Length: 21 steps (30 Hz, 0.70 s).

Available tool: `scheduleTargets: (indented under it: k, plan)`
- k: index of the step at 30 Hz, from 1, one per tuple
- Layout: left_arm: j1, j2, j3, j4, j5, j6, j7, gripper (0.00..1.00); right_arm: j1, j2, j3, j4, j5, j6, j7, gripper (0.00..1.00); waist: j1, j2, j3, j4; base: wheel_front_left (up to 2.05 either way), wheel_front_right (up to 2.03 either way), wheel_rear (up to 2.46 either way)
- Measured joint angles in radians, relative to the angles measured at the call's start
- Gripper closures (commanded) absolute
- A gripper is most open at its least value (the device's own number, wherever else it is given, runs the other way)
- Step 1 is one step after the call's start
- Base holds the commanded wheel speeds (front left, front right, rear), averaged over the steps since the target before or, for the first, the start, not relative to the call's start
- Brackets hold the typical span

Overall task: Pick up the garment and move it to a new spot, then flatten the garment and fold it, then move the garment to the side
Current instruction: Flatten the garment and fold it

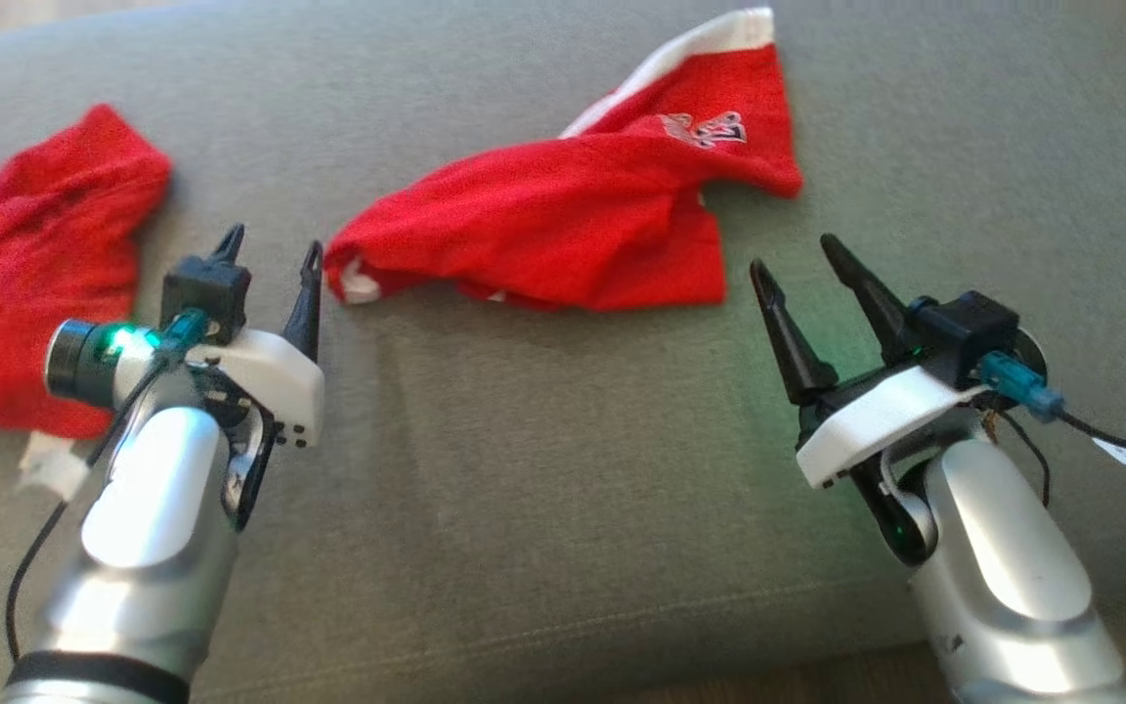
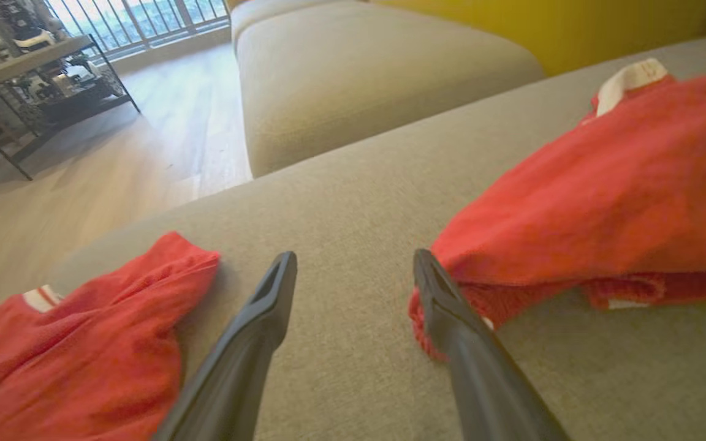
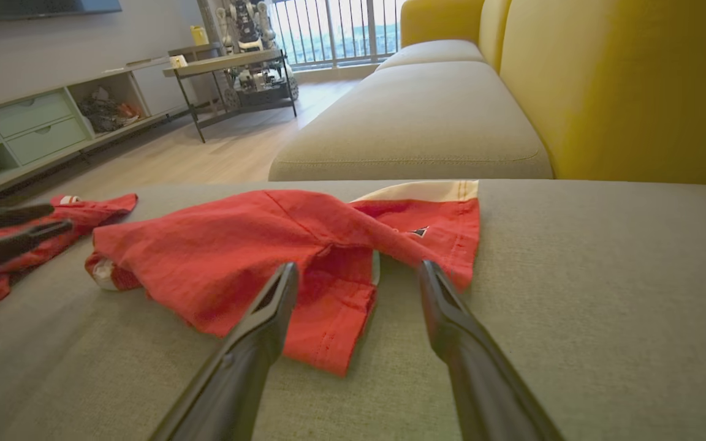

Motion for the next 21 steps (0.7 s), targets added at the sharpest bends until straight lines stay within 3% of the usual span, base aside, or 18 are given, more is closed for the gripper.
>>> scheduleTargets:
  k: [10, 13, 21]
  plan:
    - [0.247, -0.016, 0.049, -0.317, -0.057, 0.046, -0.021, 0.0, 0.033, 0.0, -0.052, 0.108, -0.051, 0.0, 0.058, 0.0, -0.0001, 0.0, -0.057, 0.123, 0.0, 0.0, 0.0]
    - [0.34, -0.04, 0.064, -0.409, -0.07, 0.063, -0.021, 0.0, 0.048, 0.0, -0.087, 0.15, -0.013, 0.0, 0.089, 0.0, -0.0001, 0.0, -0.068, 0.164, 0.0, 0.0, 0.0]
    - [0.451, -0.076, 0.081, -0.478, -0.074, 0.071, -0.021, 0.0, 0.035, 0.001, -0.156, 0.225, 0.015, 0.0, 0.109, 0.0, -0.0001, 0.0, -0.07, 0.247, 0.0, 0.0, 0.0]
